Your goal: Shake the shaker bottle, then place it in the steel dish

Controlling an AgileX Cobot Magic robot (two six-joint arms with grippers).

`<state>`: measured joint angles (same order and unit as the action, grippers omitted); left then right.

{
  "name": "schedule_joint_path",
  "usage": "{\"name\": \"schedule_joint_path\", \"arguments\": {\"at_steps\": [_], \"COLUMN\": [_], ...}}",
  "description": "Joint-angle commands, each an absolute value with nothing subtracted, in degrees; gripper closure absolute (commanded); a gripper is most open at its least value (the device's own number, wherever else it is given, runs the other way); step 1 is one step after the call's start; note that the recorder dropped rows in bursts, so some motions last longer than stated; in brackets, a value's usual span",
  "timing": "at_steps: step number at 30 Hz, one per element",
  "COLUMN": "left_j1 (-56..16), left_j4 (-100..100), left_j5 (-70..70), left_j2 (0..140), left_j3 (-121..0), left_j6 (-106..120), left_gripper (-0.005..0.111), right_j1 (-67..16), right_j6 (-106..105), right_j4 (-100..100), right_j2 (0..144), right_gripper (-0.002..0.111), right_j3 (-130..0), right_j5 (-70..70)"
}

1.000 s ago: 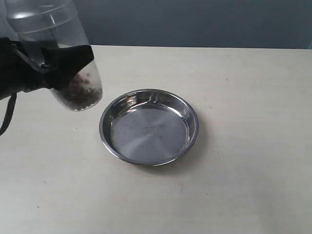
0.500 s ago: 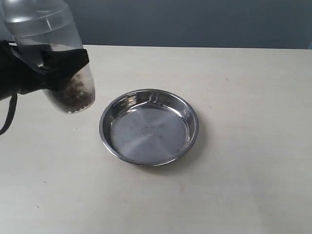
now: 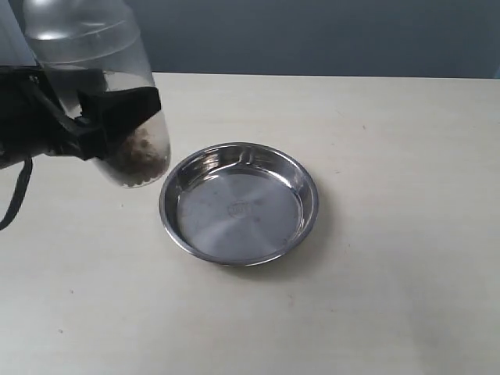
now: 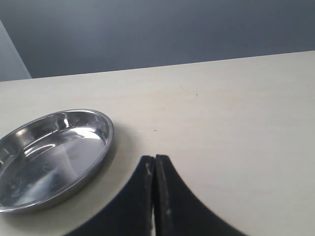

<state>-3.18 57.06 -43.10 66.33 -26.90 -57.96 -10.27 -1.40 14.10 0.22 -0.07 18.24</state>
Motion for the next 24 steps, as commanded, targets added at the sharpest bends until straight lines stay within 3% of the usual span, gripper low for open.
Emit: {"name": "schedule_joint_path", "arguments": {"at_steps": [1, 4, 8, 15, 21, 24], "left_j1": [-3.56, -3.56, -3.56, -3.56, -3.56, -3.90], "left_j4": [69.78, 68.80, 50.90, 69.85, 55.29, 61.40], "left_j5": [-67.73, -59.59, -43.03, -64.22, -63.09, -56.09], "left_j2": [68.46, 69.08, 69.08, 69.08, 69.08, 69.08], "left_j3": [-27.46, -27.46, -27.46, -28.19, -30.41, -32.64], "left_j6": [-58.16, -56.25, -60.57, -60.46, -56.41, -57.90], "left_gripper": [0.106, 0.106, 0.106, 0.106, 0.106, 0.106], "right_j1": [-10.33, -10.33, -10.33, -10.33, -10.33, -10.33], "right_j6": [-1.49, -1.49, -1.49, -1.49, -1.49, -1.49], "right_j4": [14.07, 14.07, 14.07, 14.07, 14.07, 14.07], "right_j2": [0.00, 0.00, 0.00, 0.00, 0.00, 0.00], "right_gripper": [0.109, 0.109, 0.109, 0.109, 0.109, 0.109], "right_j3": [0.00, 0.00, 0.00, 0.00, 0.00, 0.00], "right_j5": [17.67, 17.67, 17.67, 17.67, 17.67, 17.67]}}
